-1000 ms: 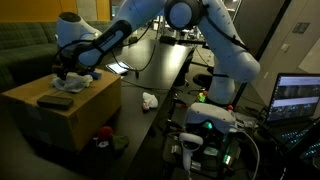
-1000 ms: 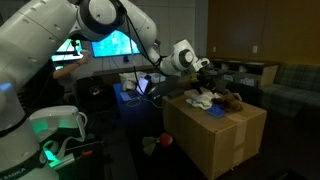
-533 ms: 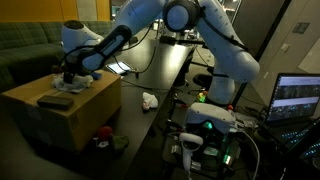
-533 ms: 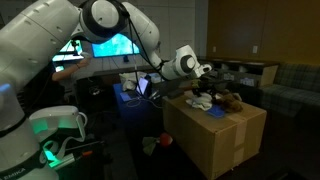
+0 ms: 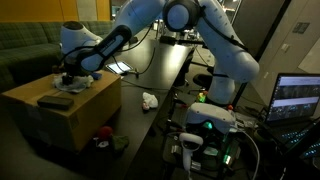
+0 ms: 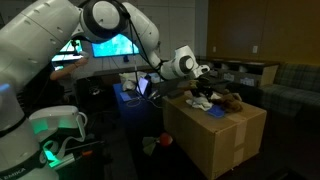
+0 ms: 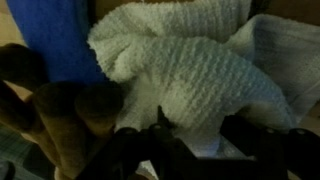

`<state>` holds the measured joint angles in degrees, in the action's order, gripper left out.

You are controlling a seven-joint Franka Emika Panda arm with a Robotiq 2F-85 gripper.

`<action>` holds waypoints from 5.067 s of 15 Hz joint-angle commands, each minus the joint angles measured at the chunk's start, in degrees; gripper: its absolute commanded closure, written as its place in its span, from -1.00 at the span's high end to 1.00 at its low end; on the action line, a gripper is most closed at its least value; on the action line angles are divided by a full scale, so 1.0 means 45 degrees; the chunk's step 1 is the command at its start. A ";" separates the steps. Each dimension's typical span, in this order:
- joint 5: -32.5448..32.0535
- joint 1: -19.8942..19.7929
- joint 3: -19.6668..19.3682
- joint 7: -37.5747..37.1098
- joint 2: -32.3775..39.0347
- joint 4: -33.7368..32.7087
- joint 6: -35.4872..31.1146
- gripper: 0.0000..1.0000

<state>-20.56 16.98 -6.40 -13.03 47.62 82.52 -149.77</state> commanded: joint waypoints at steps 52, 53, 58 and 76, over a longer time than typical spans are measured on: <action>0.3024 0.0943 -0.0088 -0.0395 -0.2898 1.1620 -0.6021 1.00; 0.3104 0.1165 -0.0068 -0.0397 -0.2878 1.1565 -0.6223 1.00; 0.3989 0.1148 0.1235 -0.0050 -0.2344 1.0889 -0.7133 1.00; 0.4173 -0.0858 0.3728 0.1636 0.0575 0.8975 -0.8210 1.00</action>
<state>-2.58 14.55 8.75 -8.00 47.30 125.47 -185.04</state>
